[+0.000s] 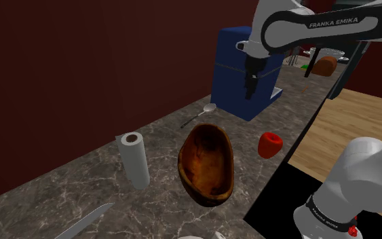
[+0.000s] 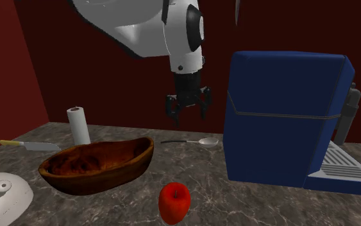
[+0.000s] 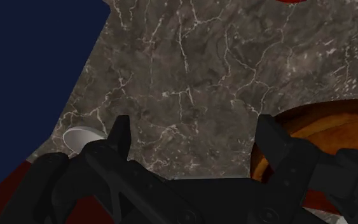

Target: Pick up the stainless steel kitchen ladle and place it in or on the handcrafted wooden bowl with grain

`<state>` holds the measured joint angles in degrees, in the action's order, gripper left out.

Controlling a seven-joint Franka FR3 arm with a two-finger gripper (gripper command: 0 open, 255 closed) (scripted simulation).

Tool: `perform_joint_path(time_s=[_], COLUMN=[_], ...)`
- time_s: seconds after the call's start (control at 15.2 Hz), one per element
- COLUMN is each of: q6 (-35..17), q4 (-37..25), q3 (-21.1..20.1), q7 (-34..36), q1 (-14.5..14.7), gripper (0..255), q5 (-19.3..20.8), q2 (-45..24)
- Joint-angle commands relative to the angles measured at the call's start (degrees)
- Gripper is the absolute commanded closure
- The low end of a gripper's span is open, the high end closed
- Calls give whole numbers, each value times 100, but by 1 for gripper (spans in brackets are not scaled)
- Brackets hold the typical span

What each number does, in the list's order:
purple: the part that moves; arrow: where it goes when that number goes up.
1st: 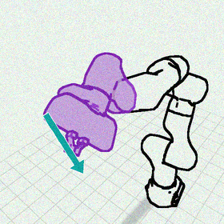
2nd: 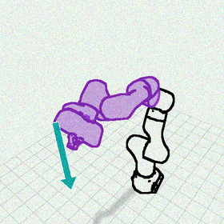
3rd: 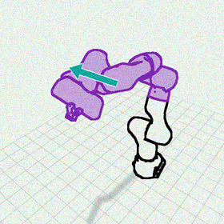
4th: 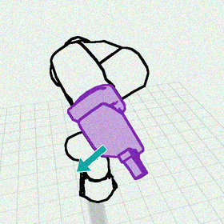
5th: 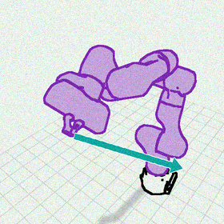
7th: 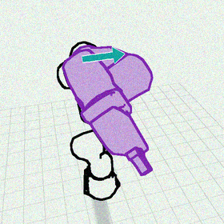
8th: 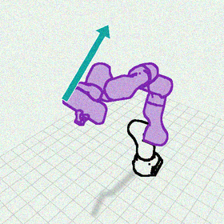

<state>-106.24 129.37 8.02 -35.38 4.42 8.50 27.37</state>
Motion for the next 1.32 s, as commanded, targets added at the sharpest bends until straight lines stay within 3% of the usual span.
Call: perform_joint_path(time_s=[0.0,0.59,1.25], q6=[-184,-523,-210], q4=[-283,-1751,-3917], q3=[219,702,337], q7=[-637,-3293,-5658], q1=[108,376,233], gripper=[0,0,0], q5=[-43,-638,-1142], q2=[-529,-2755,-5161])
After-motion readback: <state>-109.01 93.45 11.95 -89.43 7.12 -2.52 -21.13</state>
